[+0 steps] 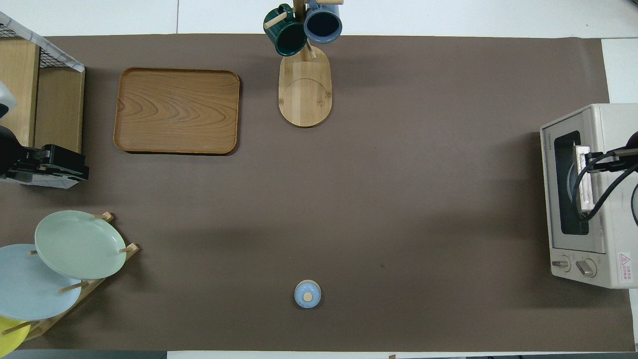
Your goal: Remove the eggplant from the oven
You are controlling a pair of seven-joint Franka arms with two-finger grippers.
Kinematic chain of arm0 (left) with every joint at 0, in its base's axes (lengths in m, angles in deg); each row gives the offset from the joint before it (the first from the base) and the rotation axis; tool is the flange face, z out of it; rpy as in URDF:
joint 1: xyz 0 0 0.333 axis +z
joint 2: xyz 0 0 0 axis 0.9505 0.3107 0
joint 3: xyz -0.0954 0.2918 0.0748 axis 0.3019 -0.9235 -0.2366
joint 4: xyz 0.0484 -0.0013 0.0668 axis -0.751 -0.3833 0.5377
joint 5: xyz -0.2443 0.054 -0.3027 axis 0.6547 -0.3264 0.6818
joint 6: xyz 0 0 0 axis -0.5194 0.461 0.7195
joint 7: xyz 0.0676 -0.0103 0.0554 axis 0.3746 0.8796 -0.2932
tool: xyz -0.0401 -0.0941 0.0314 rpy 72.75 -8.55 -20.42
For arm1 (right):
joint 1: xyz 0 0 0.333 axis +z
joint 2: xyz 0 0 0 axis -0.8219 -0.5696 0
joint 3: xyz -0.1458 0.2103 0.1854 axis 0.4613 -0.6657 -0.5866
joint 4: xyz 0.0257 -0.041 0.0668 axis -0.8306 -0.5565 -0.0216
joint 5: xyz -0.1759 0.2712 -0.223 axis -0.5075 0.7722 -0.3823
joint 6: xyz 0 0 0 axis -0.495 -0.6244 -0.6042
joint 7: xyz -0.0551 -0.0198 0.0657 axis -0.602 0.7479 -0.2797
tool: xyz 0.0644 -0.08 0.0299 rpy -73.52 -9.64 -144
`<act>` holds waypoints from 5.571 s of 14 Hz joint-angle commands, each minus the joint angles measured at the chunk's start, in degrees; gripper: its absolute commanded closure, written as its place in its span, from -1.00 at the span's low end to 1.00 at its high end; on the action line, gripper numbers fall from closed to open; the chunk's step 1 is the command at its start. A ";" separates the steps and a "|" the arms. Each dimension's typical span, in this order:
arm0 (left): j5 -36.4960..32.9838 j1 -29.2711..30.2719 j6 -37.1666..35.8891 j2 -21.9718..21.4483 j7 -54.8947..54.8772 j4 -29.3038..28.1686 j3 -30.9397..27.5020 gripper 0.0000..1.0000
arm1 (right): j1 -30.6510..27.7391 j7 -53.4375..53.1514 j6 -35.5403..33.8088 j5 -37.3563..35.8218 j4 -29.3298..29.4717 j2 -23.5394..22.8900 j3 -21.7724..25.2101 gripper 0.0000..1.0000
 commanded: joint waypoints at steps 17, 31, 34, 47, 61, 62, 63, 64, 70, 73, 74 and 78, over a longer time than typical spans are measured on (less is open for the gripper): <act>-1.00 0.57 0.80 -0.89 -0.49 -0.72 0.46 -1.00 | -2.89 1.09 8.74 -2.15 -9.66 -0.95 -0.65 1.00; -1.00 0.57 0.80 -0.89 -0.49 -0.80 0.46 -1.00 | 3.88 -2.52 31.76 1.90 -18.63 -9.65 -0.73 1.00; -1.00 0.57 0.80 -0.89 -0.49 -0.72 0.46 -1.00 | 3.97 -3.91 34.06 1.81 -18.54 -12.47 -1.00 1.00; -1.00 0.57 0.80 -0.89 -0.49 -0.72 0.46 -1.00 | 2.49 -10.60 14.02 6.20 -8.87 -7.55 -1.17 0.06; -1.00 0.57 0.80 -0.89 -0.49 -0.80 0.46 -1.00 | -0.78 -7.28 22.11 4.63 -18.80 -4.82 -1.26 1.00; -1.00 0.57 0.80 -0.89 -0.49 -0.72 0.46 -1.00 | -0.52 -6.74 21.07 0.53 -18.54 -4.82 -1.52 1.00; -1.00 0.57 0.80 -0.89 -0.49 -0.72 0.46 -1.00 | 0.53 -6.82 18.88 -3.08 -17.67 -4.73 -2.31 1.00; -1.00 0.57 0.80 -0.89 -0.49 -0.72 0.46 -1.00 | 3.41 -7.09 14.16 -5.29 -14.01 -5.43 -2.40 1.00; -1.00 0.57 0.62 -0.89 -0.40 -0.80 0.46 -1.00 | 21.78 -17.85 -0.73 -7.24 3.07 -10.35 -2.49 1.00; -1.00 0.57 0.62 -0.89 -0.31 -0.72 0.46 -1.00 | 29.35 -28.25 -1.97 -5.49 9.22 -12.55 -3.19 1.00; -1.00 0.66 0.89 -0.89 -0.31 -0.72 0.38 -1.00 | 31.81 -31.40 -3.10 -2.53 12.97 -15.17 -3.72 1.00; -1.18 1.01 0.98 -0.89 -0.31 -0.80 0.29 -1.00 | 41.56 -49.32 -10.67 -0.04 37.92 -35.45 -4.51 1.00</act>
